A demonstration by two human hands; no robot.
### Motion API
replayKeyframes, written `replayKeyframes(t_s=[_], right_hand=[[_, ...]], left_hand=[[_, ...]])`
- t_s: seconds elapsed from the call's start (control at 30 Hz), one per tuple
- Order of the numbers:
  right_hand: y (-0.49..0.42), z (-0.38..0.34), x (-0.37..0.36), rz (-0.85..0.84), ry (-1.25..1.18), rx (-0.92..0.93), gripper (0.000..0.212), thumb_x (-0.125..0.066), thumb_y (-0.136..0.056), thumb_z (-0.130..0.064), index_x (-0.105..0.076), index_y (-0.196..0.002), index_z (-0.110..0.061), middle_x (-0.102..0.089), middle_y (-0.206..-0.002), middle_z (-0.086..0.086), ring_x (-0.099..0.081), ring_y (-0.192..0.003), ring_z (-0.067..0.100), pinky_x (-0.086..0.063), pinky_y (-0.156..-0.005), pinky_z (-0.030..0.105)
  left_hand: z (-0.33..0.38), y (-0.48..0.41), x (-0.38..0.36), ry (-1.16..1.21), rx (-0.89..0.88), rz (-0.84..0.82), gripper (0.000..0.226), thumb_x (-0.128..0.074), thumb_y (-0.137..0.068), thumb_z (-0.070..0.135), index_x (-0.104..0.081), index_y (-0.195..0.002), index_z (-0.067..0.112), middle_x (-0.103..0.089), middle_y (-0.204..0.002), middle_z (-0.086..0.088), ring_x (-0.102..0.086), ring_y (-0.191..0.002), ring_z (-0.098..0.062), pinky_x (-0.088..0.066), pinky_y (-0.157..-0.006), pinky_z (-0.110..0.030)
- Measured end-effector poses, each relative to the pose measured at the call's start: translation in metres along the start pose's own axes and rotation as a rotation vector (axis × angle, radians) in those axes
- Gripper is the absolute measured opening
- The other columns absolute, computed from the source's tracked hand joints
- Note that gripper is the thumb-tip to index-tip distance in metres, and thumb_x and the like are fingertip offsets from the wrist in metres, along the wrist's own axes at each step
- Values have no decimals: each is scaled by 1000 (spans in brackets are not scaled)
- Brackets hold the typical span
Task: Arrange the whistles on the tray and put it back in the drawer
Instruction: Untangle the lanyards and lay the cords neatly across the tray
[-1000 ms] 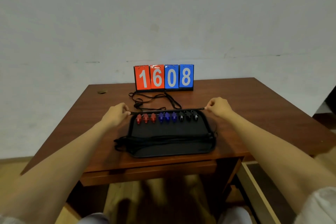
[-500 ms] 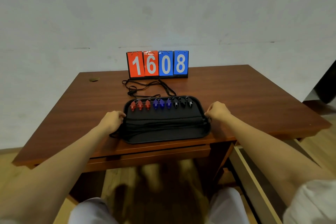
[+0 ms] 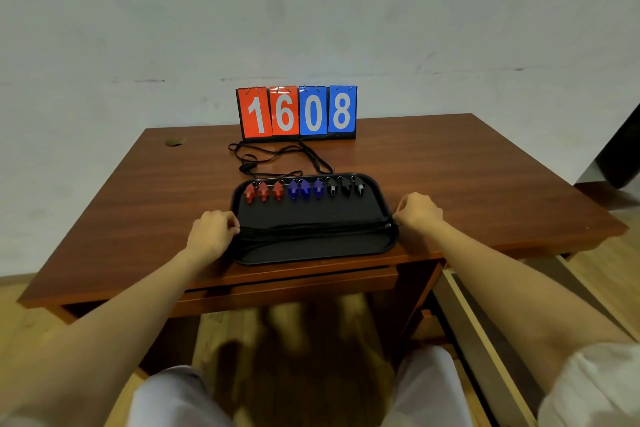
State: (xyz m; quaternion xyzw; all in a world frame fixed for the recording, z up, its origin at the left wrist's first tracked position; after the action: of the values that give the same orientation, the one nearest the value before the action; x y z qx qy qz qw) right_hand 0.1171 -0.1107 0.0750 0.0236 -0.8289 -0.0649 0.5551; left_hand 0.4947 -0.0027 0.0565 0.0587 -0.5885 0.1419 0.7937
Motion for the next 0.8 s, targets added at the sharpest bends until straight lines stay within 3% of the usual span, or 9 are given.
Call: replayKeyframes(t_s=[0.1, 0.2, 0.47, 0.8], right_hand=[[1, 0, -1, 25, 19, 28, 10, -62, -87, -19, -65, -96, -16, -63, -108, 8, -50, -112, 32, -38, -96, 45], [2, -5, -3, 60, 22, 113, 10, -61, -88, -18, -59, -98, -20, -57, -114, 9, -41, -118, 33, -37, -93, 45], [6, -23, -25, -93, 253, 396, 40, -60, -91, -21, -52, -130, -22, -47, -138, 5, -28, -137, 28, -28, -107, 46], [4, -33, -34, -98, 267, 515, 42, -58, -92, -25, -50, -132, -22, -46, -139, 5, -26, -139, 26, -21, -113, 46]], left_hand=[[0, 2, -2, -163, 5, 16, 22, -50, -95, 33, -66, -107, 25, -58, -117, -4, -40, -120, -28, -29, -99, -44], [8, 7, -4, -185, -26, 66, 29, -49, -94, 39, -62, -116, 26, -52, -127, -2, -30, -129, -26, -20, -102, -44], [29, 15, -23, -263, -215, -61, 50, -48, -92, 48, -42, -137, 28, -41, -141, 1, -24, -136, -23, -16, -108, -46], [34, 7, -28, -194, -289, -66, 53, -50, -92, 43, -37, -140, 25, -41, -141, 1, -25, -136, -21, -16, -108, -42]])
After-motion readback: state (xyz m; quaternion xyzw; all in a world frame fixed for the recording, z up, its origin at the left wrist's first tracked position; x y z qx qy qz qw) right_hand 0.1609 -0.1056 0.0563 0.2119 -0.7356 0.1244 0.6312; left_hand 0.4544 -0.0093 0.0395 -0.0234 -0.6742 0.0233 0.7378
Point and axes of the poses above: each hand's wrist, its own y-axis away from the middle knuckle, its own x-axis out of the back of the hand, z = x × y, the point moved 4 cm from there along -y, towards the middle knuckle
